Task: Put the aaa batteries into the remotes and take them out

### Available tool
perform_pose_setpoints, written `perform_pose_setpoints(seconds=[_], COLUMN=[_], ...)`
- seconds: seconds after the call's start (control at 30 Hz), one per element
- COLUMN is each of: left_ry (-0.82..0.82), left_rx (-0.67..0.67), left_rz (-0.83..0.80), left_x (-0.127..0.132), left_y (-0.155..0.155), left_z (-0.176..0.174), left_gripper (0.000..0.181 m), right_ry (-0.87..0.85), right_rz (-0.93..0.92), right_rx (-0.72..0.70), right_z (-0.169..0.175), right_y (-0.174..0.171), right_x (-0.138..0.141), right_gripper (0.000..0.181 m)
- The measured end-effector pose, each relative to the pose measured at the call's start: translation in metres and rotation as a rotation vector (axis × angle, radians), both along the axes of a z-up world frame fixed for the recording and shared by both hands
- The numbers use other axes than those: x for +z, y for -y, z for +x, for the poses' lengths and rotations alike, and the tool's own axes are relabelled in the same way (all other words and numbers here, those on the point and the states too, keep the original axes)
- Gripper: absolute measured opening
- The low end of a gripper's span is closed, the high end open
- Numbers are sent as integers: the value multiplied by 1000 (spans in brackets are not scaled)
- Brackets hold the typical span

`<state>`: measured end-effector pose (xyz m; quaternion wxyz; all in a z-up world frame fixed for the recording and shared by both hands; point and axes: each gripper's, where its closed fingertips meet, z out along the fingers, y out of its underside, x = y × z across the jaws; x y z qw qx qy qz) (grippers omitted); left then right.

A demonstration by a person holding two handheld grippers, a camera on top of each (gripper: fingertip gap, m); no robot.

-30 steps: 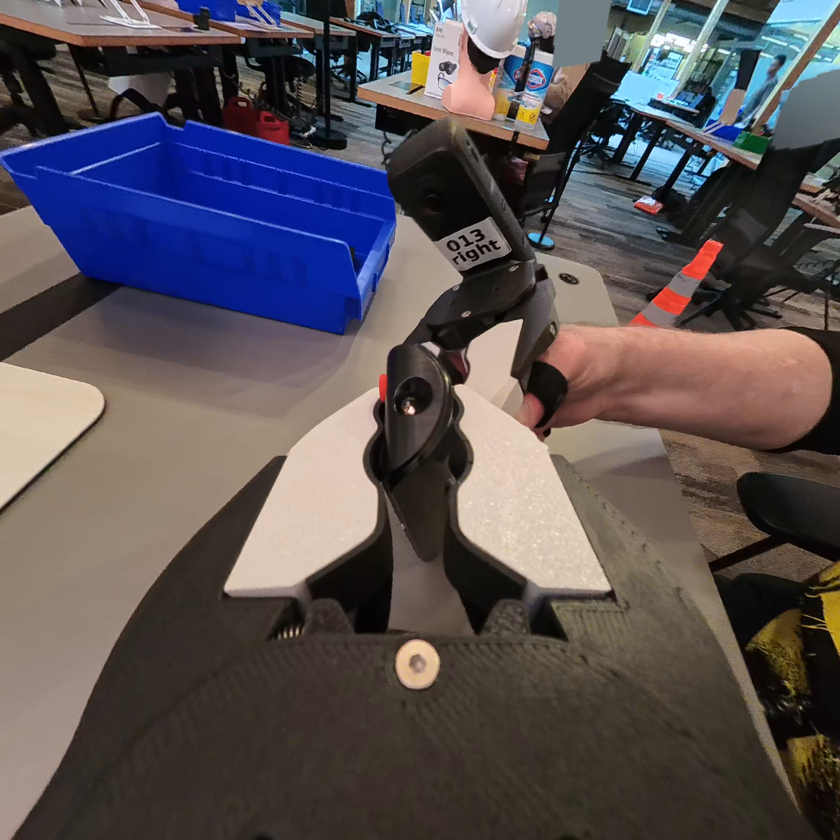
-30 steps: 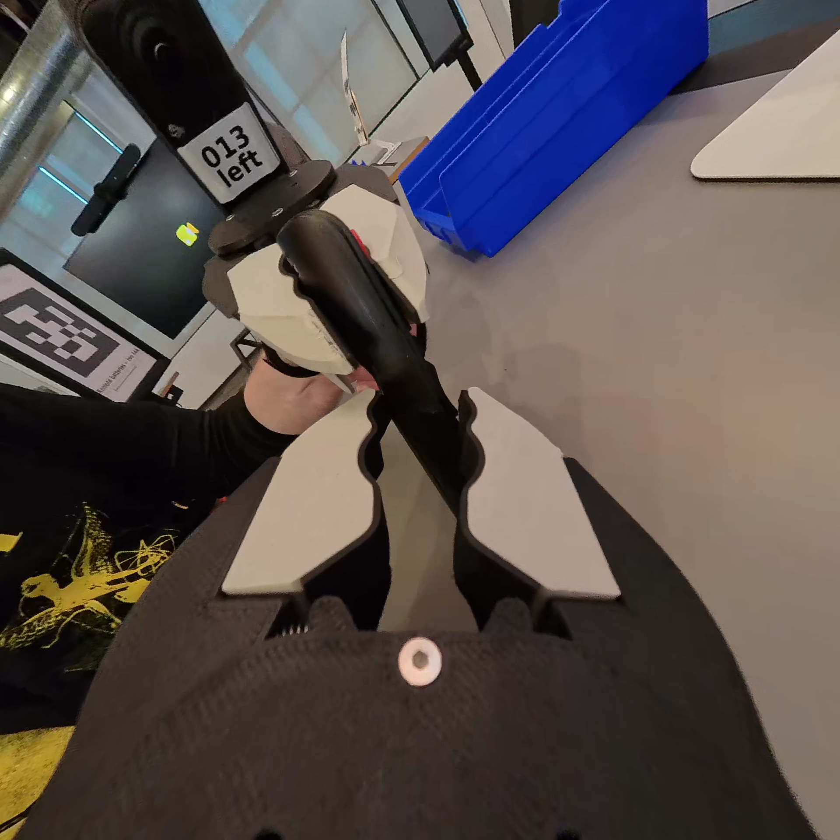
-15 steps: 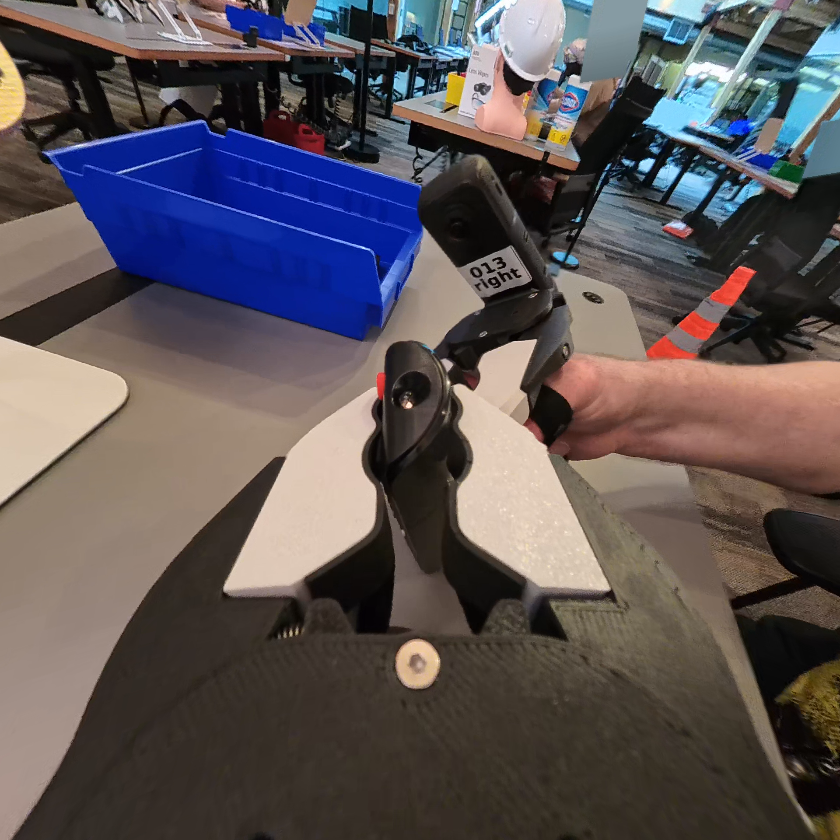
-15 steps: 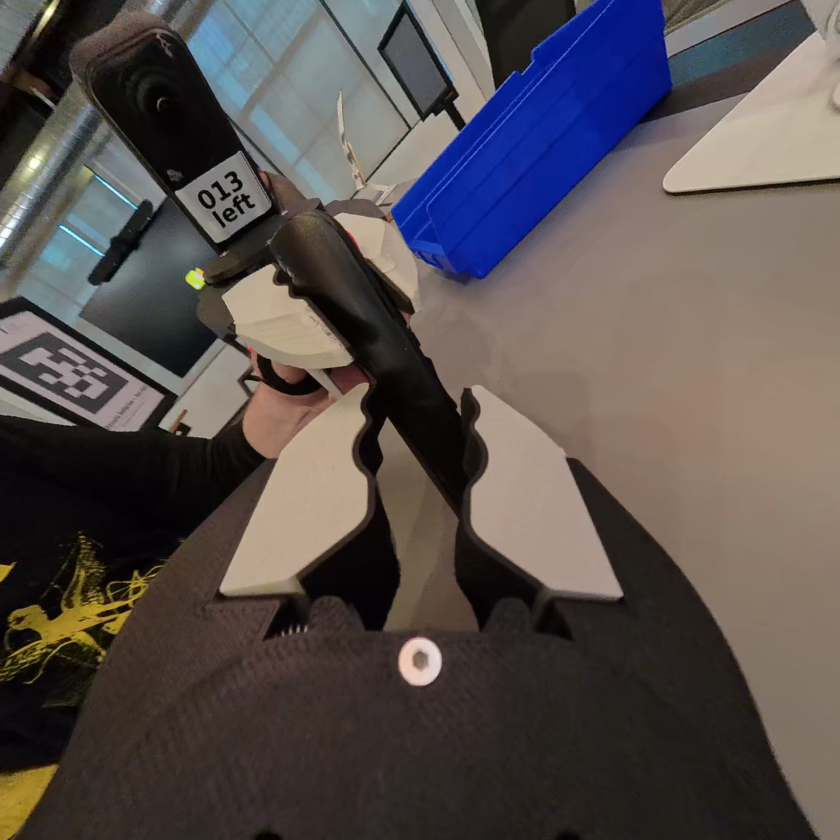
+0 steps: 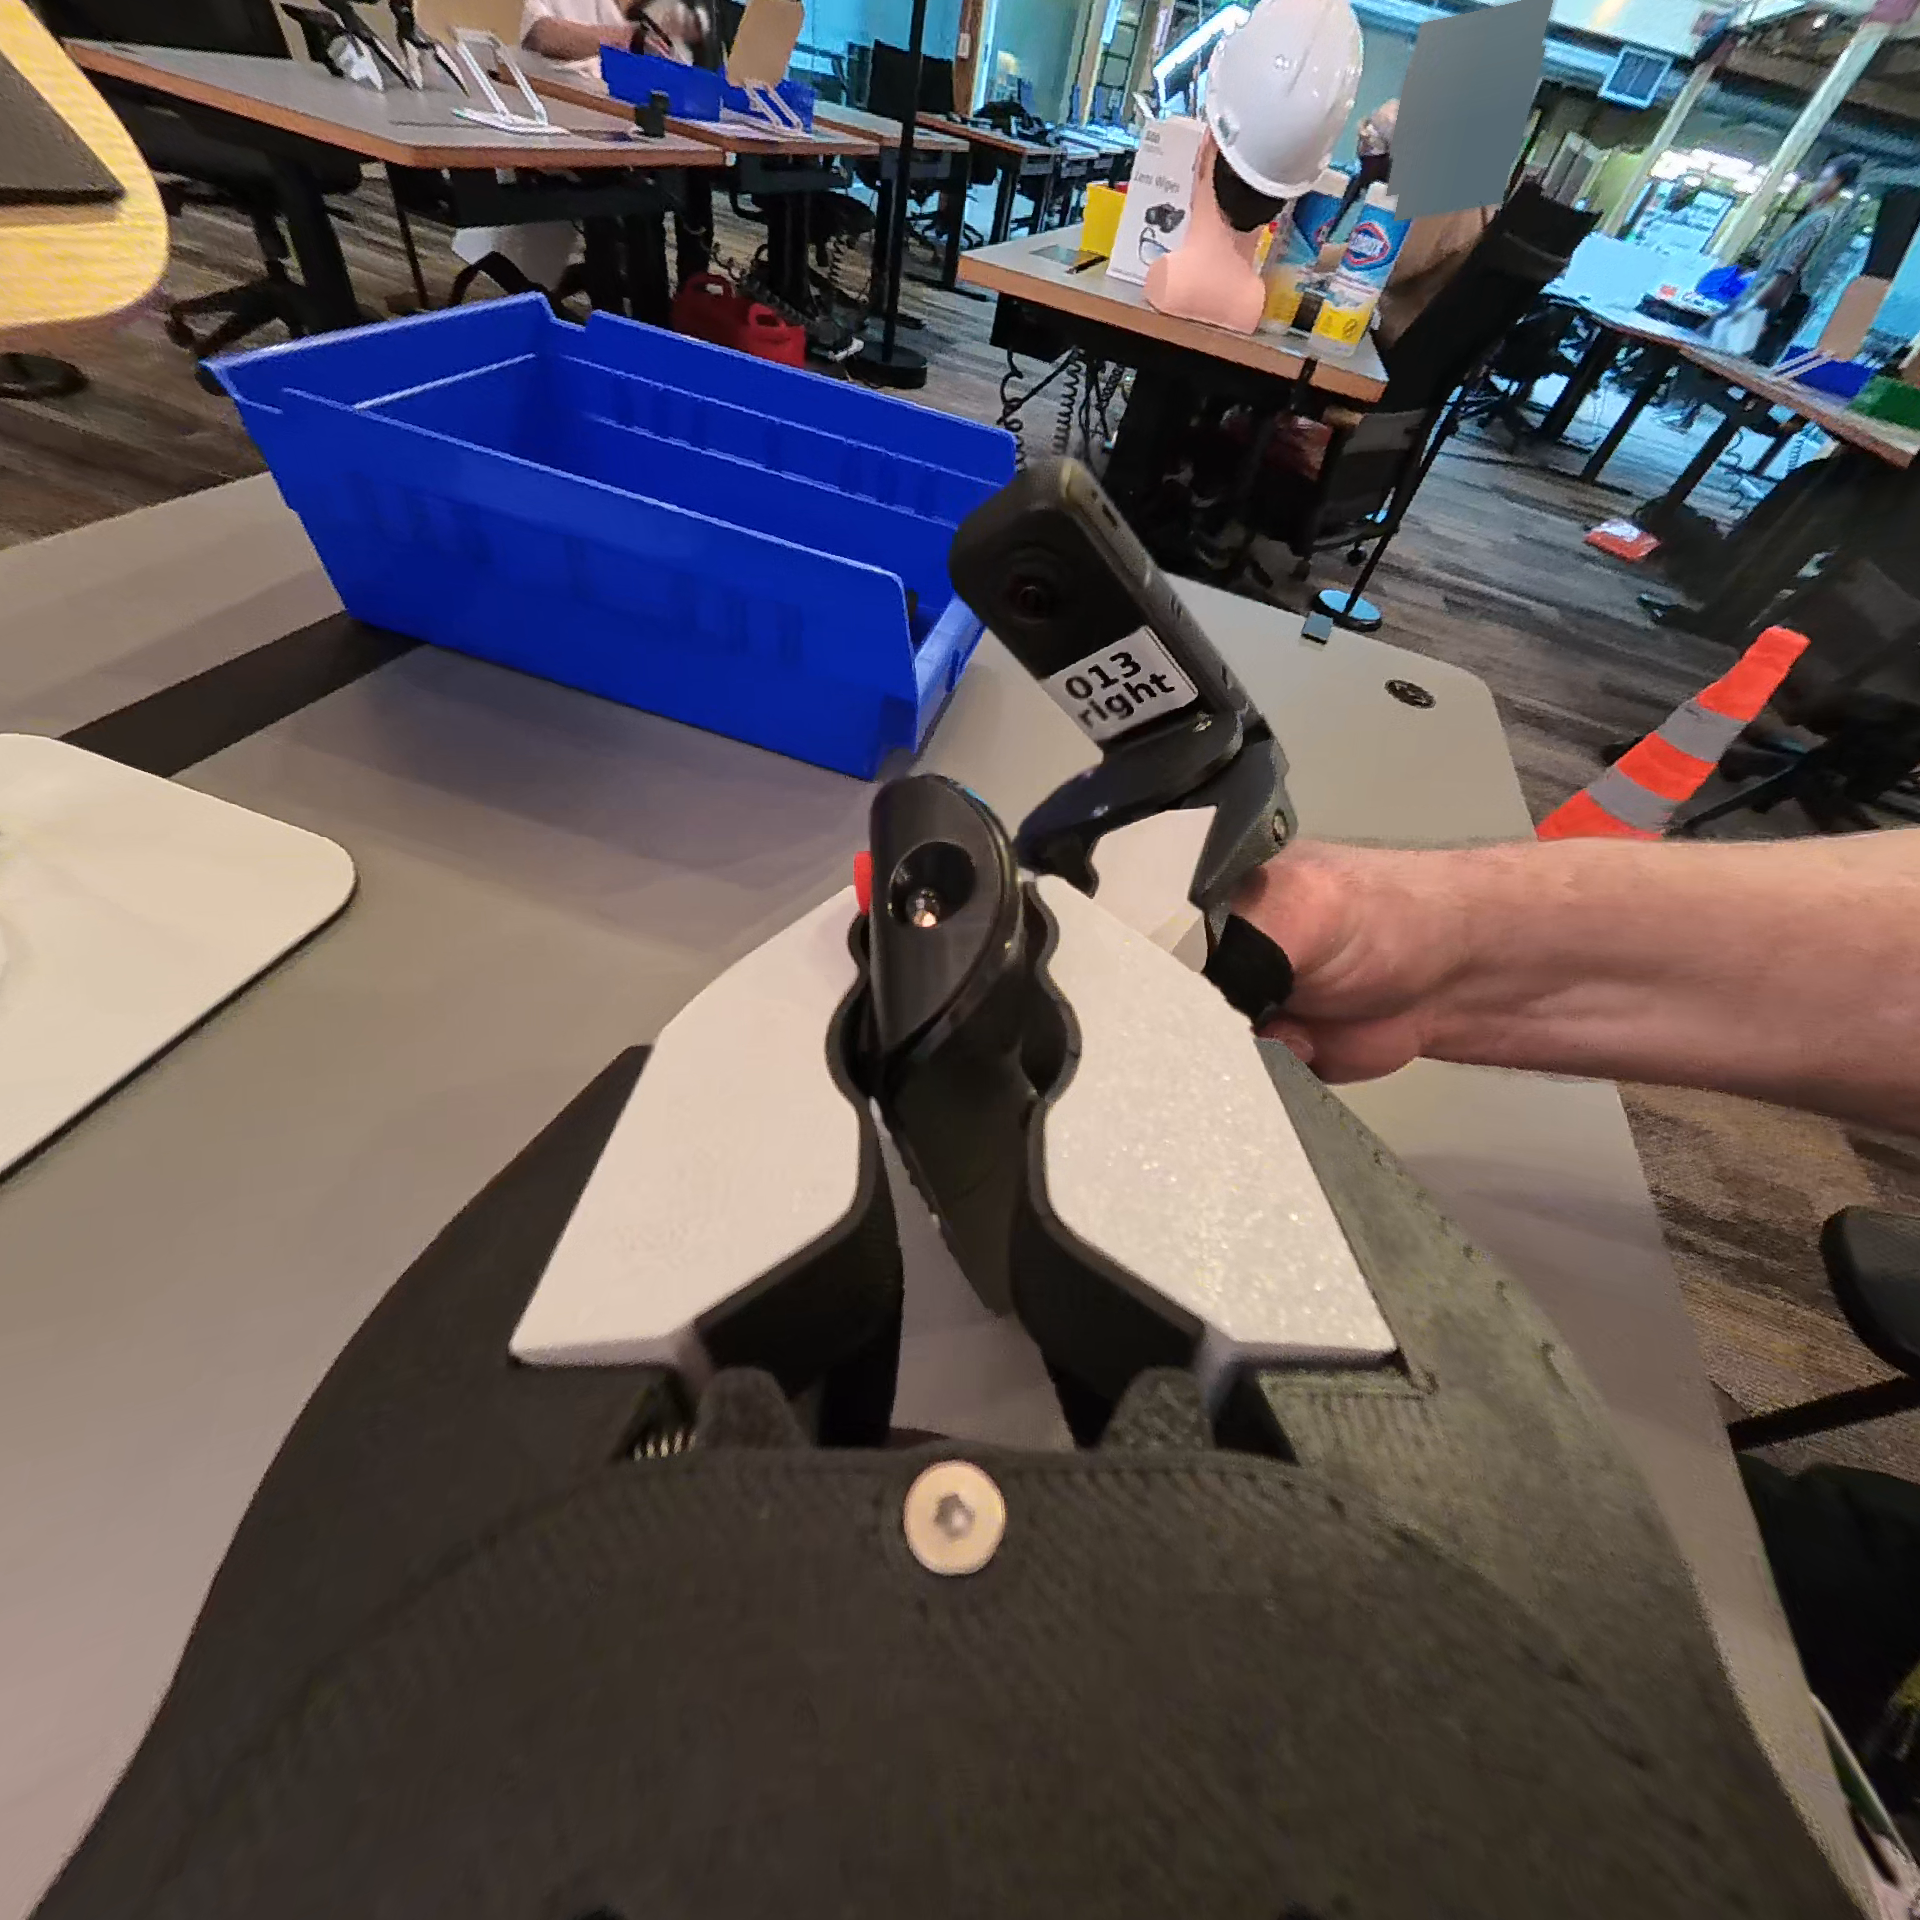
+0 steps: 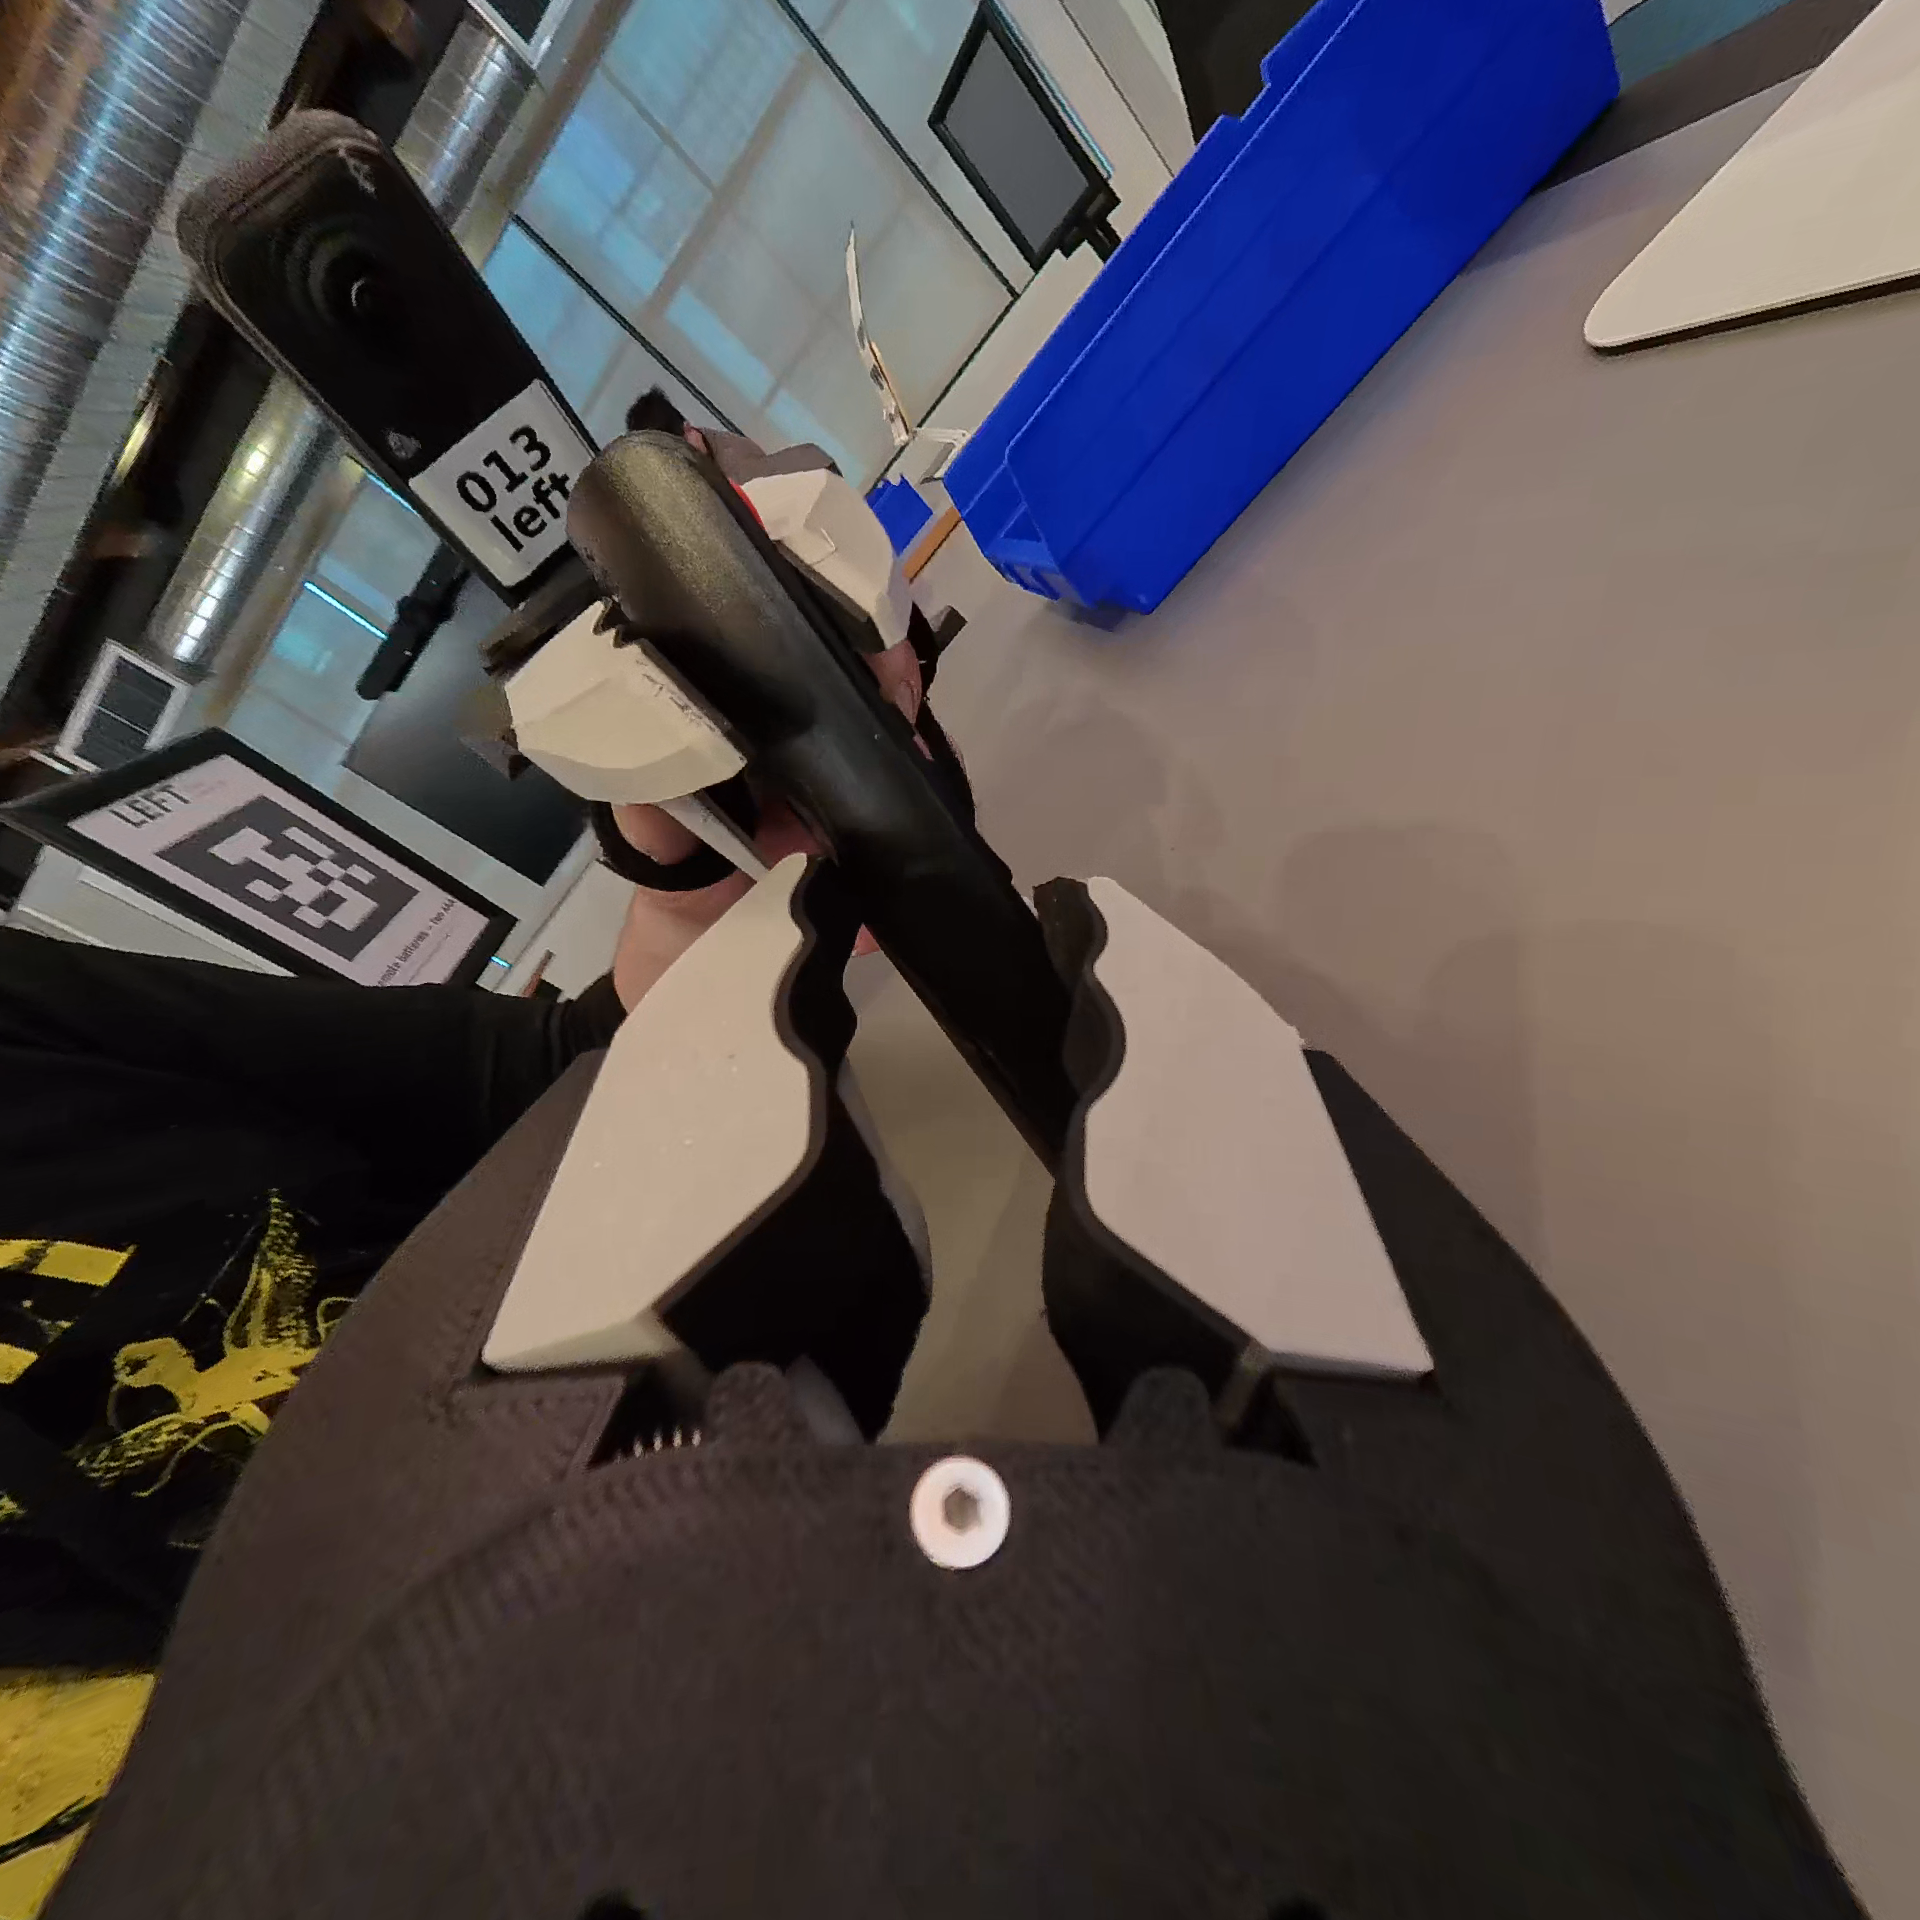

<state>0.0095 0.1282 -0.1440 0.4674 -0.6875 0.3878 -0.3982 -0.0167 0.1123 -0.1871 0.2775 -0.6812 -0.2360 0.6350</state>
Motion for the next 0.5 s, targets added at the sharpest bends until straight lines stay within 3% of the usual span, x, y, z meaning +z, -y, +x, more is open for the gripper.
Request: perform_pose_setpoints(seconds=[0.3, 0.5], left_ry=[41, 156], left_rx=[27, -28], left_rz=[-42, -105], left_x=[-4, 1], left_y=[-7, 0], left_z=[-14, -14], left_gripper=[24, 23], right_ry=[105, 157], right_rz=[-26, 71], right_rx=[9, -26], right_z=[0, -2], right_y=[3, 7], right_x=[-19, -18], right_gripper=[43, 39])
